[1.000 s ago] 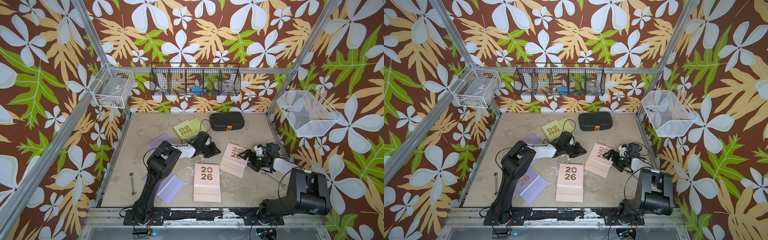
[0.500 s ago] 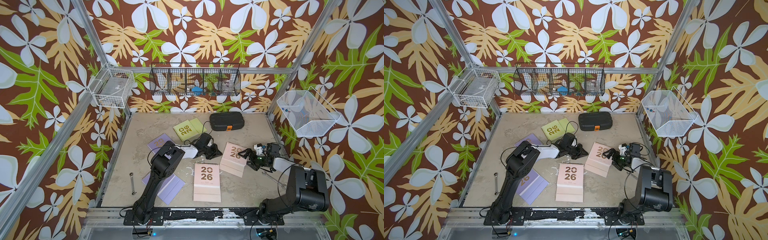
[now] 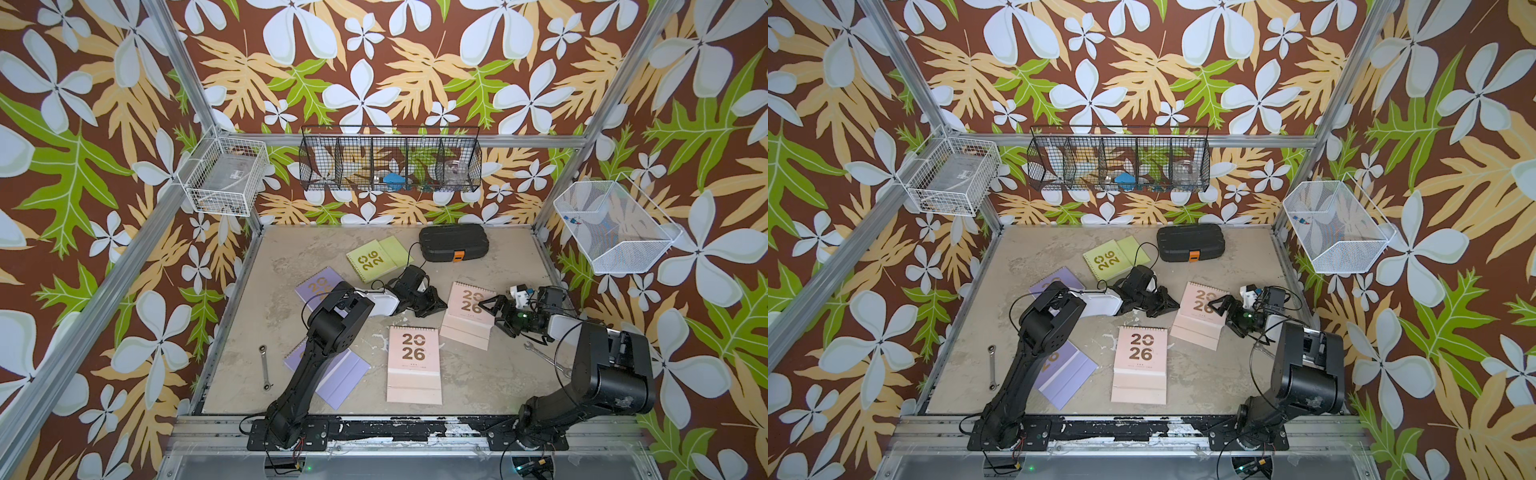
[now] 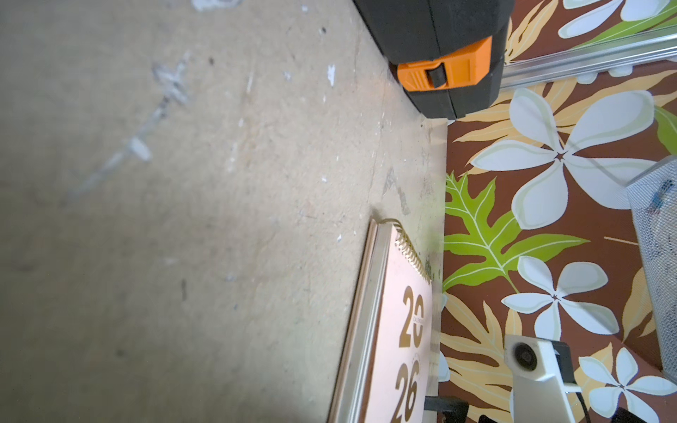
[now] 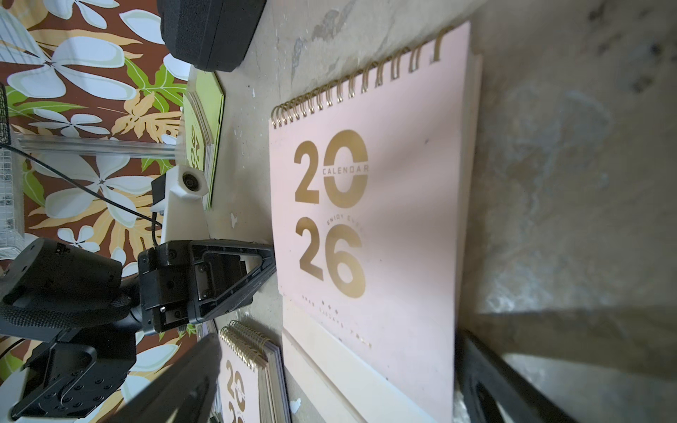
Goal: Stack the calendars
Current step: Pick up the calendar at the center of the board.
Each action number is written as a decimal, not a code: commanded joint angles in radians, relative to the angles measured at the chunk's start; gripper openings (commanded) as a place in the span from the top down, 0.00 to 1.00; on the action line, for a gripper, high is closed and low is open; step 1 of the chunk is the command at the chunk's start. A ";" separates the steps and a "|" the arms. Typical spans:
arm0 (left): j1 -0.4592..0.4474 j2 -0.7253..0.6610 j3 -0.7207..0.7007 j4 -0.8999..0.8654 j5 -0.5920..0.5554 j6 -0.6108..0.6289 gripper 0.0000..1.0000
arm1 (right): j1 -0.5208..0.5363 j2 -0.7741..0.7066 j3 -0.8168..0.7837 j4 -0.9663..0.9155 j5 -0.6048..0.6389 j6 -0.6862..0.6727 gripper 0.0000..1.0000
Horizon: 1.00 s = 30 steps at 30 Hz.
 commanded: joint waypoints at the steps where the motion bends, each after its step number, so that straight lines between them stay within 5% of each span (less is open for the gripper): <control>1: -0.019 0.021 0.012 -0.031 0.024 -0.012 0.89 | 0.006 0.017 -0.018 -0.046 -0.018 0.029 0.00; 16: -0.019 0.027 0.041 -0.056 0.041 0.000 0.89 | 0.008 -0.137 -0.126 0.329 -0.223 0.271 0.10; 30: -0.017 -0.015 -0.005 -0.035 0.047 -0.001 0.89 | 0.035 -0.132 -0.154 0.473 -0.243 0.394 0.35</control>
